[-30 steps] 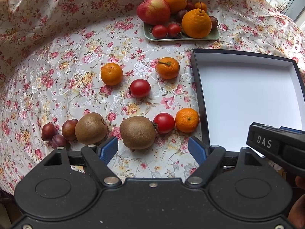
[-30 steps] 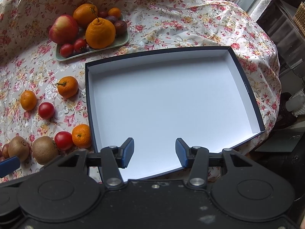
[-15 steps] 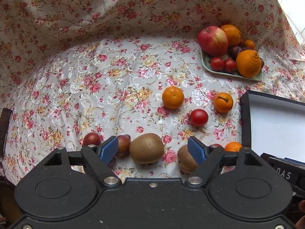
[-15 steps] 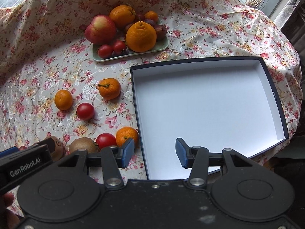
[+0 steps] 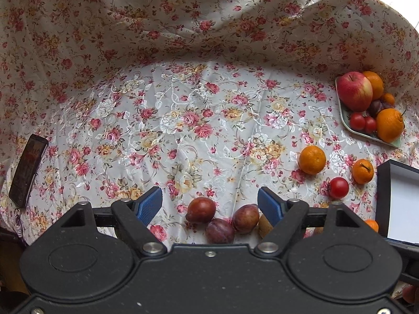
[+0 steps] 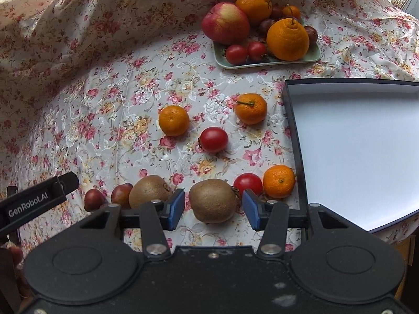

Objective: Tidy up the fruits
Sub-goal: 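Move the right tool toward a red tomato while the left tool approaches dark red plums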

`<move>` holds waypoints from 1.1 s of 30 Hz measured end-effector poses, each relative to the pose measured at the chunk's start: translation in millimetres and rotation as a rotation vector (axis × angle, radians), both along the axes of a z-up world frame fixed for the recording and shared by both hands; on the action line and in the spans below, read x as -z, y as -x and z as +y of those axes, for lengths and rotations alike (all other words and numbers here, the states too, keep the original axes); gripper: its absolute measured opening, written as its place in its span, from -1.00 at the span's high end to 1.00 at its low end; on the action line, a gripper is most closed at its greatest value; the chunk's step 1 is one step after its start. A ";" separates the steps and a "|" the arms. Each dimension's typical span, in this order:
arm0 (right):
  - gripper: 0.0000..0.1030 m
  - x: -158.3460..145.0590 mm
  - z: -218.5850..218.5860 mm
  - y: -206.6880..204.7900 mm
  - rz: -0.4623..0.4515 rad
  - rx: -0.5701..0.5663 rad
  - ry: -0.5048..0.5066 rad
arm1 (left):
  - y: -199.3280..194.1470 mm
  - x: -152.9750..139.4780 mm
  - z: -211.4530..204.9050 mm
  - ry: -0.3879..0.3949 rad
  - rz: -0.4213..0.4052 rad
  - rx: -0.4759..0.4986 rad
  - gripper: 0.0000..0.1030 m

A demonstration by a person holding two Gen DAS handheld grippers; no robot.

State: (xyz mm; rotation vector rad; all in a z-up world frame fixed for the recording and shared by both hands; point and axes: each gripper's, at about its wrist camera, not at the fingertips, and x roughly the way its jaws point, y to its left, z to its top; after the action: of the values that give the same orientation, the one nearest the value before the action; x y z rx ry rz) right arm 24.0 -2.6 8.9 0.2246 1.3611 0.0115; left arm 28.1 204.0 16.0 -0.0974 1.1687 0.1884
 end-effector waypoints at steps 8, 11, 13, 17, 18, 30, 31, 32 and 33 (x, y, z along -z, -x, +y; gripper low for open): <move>0.03 -1.7 35.2 -2.3 -0.033 -0.032 0.016 | 3.5 -5.9 31.6 0.030 -0.025 -0.017 -0.56; 0.03 2.0 39.7 -6.0 -0.037 -0.022 0.065 | 4.9 -7.3 40.7 0.034 -0.030 -0.041 -0.56; 0.03 9.1 42.1 -9.6 -0.010 -0.021 0.088 | 6.0 -8.7 44.9 0.040 -0.036 -0.047 -0.56; 0.26 19.8 43.6 -12.8 0.019 -0.021 0.065 | 8.3 -11.2 49.5 0.026 -0.049 -0.052 -0.56; 0.26 18.3 43.9 -12.6 0.009 -0.008 0.050 | 8.8 -11.2 50.5 0.018 -0.049 -0.058 -0.56; 0.29 21.8 48.7 -37.2 0.012 0.048 -0.052 | 8.3 -8.3 64.9 0.052 -0.028 -0.066 -0.52; 0.31 22.3 48.2 -40.6 0.011 0.050 -0.052 | 8.1 -8.6 65.0 0.052 -0.028 -0.065 -0.52; 0.34 22.5 47.7 -43.1 0.012 0.052 -0.049 | 8.0 -8.8 65.1 0.052 -0.029 -0.065 -0.52; 0.36 22.0 46.0 -45.6 0.007 0.050 -0.052 | 7.8 -9.0 65.0 0.053 -0.030 -0.061 -0.52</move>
State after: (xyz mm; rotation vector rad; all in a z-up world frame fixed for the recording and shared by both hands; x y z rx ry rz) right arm 69.6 43.4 -13.2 0.3030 1.3628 0.0041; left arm 20.4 269.1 25.0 -0.1821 1.1416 0.2092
